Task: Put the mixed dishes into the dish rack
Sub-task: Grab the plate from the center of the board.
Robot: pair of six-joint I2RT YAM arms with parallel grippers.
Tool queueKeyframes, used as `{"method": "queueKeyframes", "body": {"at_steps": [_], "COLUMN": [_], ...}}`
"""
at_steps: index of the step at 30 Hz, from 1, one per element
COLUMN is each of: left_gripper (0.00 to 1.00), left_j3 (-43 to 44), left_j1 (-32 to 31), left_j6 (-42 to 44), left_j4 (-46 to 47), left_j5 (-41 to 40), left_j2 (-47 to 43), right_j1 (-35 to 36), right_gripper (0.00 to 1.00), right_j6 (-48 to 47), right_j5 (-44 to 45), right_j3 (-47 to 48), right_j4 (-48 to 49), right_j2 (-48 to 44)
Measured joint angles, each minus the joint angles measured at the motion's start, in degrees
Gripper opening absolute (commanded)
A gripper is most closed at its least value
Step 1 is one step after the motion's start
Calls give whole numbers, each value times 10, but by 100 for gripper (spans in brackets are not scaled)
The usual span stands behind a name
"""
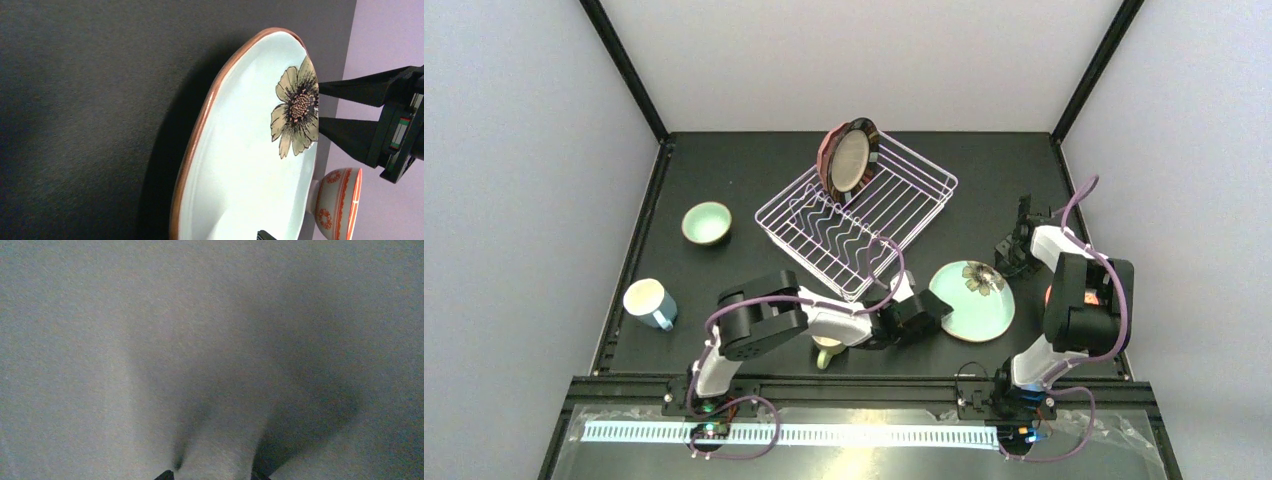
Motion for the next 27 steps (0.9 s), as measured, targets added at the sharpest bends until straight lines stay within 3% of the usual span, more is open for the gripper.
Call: {"method": "queueKeyframes", "body": {"at_steps": [27], "left_gripper": [99], "left_j3": [6], "left_j1": [14], "left_j6": [45], "left_j4": [53], "left_j5": [57], "left_j2": [20], "right_j1": [0], "right_gripper": [89], "right_j6": [-83], "right_j5": [-1], "right_j3": [0], "right_j4": [-38], "right_j2": [-3]}}
